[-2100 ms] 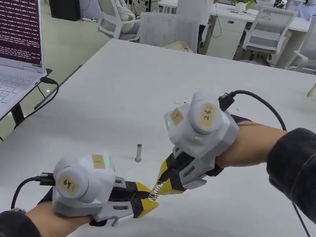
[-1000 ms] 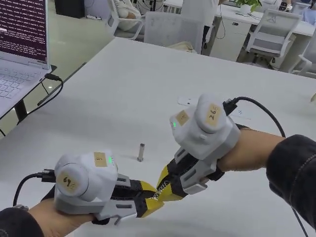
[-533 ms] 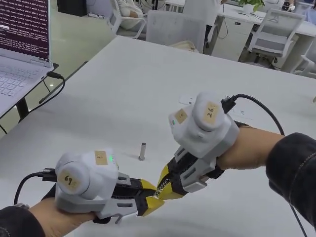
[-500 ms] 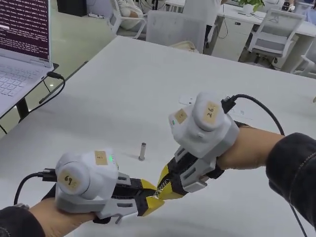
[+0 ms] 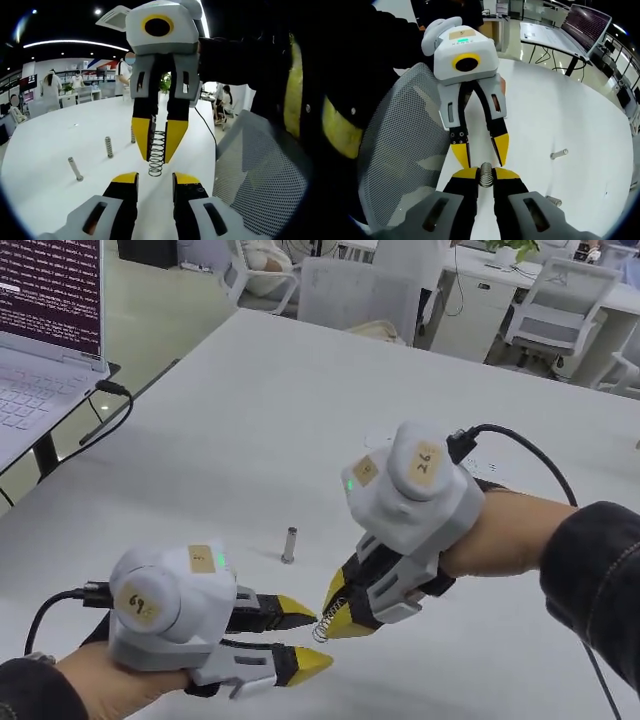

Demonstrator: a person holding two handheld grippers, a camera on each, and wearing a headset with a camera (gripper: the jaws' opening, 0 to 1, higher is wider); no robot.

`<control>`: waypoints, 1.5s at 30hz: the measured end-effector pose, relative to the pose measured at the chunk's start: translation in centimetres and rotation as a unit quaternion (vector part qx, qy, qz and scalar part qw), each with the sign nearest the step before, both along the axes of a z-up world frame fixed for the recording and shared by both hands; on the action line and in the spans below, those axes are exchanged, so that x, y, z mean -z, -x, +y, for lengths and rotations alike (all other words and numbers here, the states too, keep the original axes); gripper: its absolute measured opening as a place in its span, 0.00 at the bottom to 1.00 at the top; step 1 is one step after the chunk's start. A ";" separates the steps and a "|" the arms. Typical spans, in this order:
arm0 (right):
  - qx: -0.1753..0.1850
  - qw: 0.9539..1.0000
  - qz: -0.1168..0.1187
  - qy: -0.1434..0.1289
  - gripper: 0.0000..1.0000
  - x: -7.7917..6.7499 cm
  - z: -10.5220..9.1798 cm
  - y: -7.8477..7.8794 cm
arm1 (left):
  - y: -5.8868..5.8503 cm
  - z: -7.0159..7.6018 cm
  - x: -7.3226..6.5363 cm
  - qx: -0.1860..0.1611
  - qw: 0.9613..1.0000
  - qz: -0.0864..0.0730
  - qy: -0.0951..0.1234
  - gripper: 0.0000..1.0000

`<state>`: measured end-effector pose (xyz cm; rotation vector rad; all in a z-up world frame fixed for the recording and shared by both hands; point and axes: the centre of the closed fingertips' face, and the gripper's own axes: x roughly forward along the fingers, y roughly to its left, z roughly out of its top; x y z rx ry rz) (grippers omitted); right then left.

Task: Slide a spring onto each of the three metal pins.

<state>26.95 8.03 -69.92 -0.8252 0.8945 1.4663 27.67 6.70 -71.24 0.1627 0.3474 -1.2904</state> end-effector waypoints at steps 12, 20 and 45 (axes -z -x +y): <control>-0.003 1.000 -0.008 0.013 0.08 -0.4 -0.3 -1.0 | -1.0 1.2 0.7 -0.039 0.999 0.009 0.009 0.54; -0.005 1.000 -0.015 0.020 0.08 -0.4 -0.3 -1.8 | -1.8 2.6 0.8 -0.077 0.997 0.022 0.024 0.78; -0.011 0.998 -0.051 0.037 0.08 -1.9 0.2 -8.1 | -2.3 4.2 1.2 -0.113 0.993 0.026 0.029 0.92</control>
